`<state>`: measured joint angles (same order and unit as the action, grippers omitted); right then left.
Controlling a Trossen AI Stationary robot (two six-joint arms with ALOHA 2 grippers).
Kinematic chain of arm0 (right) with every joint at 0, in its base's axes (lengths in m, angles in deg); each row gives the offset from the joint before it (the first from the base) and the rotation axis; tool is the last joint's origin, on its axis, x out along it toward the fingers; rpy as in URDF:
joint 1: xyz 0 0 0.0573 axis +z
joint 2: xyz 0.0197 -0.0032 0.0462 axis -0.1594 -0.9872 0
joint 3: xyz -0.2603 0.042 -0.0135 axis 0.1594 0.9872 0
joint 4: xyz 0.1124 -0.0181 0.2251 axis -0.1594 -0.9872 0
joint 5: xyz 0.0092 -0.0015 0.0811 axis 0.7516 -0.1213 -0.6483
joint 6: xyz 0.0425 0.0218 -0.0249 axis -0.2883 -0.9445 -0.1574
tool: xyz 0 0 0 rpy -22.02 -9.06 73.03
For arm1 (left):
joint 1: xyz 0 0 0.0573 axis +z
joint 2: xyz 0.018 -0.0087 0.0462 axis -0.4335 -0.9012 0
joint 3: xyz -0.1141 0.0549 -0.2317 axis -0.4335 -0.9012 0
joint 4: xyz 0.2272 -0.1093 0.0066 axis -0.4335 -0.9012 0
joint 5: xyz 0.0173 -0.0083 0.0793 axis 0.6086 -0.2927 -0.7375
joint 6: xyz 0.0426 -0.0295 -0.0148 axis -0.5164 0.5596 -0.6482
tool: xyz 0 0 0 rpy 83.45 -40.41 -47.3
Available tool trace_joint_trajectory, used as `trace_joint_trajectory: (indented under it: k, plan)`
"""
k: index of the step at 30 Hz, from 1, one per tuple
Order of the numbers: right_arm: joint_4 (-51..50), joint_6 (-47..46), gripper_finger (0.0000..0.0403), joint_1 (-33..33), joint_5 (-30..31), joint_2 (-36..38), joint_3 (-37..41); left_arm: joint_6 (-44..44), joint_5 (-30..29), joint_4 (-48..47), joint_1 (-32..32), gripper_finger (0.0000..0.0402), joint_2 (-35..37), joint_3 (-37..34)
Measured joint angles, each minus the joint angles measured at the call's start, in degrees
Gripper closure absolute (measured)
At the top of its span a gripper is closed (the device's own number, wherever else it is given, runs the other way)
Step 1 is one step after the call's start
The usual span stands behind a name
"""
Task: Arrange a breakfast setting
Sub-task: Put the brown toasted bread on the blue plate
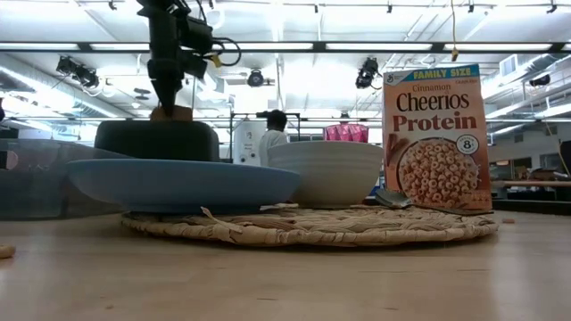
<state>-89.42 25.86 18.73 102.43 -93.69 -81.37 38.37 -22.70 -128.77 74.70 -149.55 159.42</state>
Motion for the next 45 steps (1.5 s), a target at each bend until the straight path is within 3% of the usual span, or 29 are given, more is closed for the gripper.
trace_joint_trajectory:
  k: [11,22,25,28,30,39,45]
  plan:
    - [-0.13,-0.23,0.0238,0.0,-0.42,-0.02,0.0,5.86,1.34,-0.12,-0.11,0.0359,6.84,0.0]
    - [-0.01,0.02,0.0238,0.0,-0.39,-0.02,0.02,21.13,10.75,7.12,-5.9,0.0359,19.77,0.02]
    - [0.0,-0.33,0.0238,0.0,-0.42,-0.02,0.02,28.31,17.19,9.47,-8.72,0.0359,22.49,0.09]
    - [0.0,-1.63,0.0238,0.0,-1.06,-0.02,0.02,34.26,25.12,9.18,-13.76,0.0359,23.15,0.09]
    - [0.0,-2.41,0.0238,0.0,-2.12,-0.04,0.02,37.54,26.81,8.49,-18.82,0.0359,22.49,0.09]
    - [-0.77,-3.89,0.0238,0.17,-3.63,-0.04,0.02,48.41,26.78,8.67,-41.86,0.0359,11.87,0.07]
    - [-0.76,-3.91,0.0238,0.22,-5.27,-0.04,0.02,51.04,27.05,13.85,-52.19,0.0359,1.58,0.02]
